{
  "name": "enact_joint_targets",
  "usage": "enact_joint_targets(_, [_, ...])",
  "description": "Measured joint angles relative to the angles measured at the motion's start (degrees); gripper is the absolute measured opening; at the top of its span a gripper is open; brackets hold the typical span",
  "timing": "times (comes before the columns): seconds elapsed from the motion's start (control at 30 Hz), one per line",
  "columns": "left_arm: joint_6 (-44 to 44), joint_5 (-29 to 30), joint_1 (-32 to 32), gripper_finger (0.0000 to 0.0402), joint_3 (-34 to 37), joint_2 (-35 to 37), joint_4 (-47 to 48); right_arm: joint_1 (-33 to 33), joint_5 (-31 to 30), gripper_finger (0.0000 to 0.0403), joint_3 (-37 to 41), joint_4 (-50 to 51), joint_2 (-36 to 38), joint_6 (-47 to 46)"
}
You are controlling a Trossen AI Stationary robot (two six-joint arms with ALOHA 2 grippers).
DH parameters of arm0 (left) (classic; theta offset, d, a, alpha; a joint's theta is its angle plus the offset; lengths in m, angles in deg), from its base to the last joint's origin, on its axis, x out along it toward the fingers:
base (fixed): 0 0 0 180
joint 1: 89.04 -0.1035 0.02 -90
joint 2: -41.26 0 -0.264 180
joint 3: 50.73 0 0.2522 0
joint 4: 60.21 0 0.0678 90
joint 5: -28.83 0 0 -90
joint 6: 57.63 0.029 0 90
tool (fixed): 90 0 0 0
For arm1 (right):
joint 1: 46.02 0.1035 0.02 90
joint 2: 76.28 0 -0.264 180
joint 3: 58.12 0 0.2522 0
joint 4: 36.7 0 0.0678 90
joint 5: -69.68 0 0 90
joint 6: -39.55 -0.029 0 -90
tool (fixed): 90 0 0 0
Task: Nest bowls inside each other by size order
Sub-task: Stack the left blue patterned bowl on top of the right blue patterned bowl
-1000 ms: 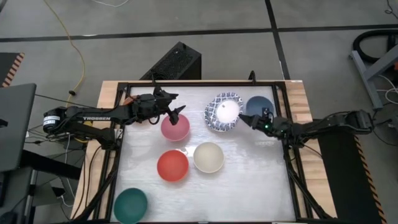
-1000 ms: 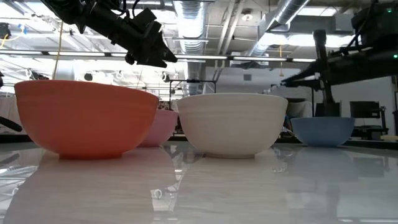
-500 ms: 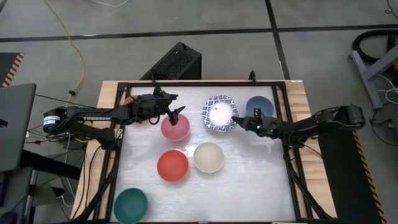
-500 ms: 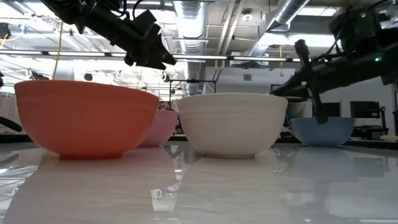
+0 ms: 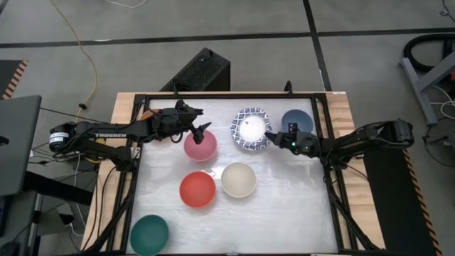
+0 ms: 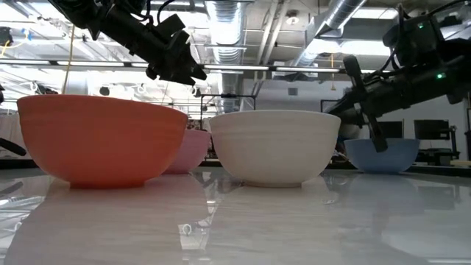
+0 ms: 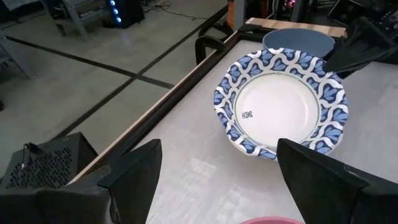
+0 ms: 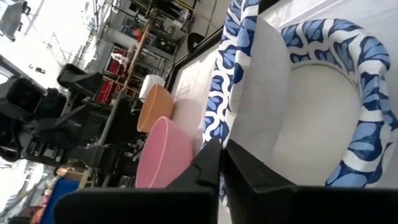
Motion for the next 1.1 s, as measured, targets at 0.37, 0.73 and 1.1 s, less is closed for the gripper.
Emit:
enact_joint_targets(0.37, [0.0, 0.0, 0.0, 0.0308, 0.0, 0.0, 0.0, 0.0, 2.5, 0.0124, 0.0, 1.8, 0.0, 5.6])
enact_joint_targets(0.73, [0.0, 0.0, 0.0, 0.0308, 0.0, 0.0, 3.2, 0.0, 6.0, 0.0163, 0.0, 9.2, 0.1, 9.4])
enact_joint_targets(1.1, [-0.7, 0.0, 0.0, 0.0308, 0.0, 0.0, 4.2, 0.0, 6.0, 0.0164, 0.0, 13.9, 1.4, 11.8])
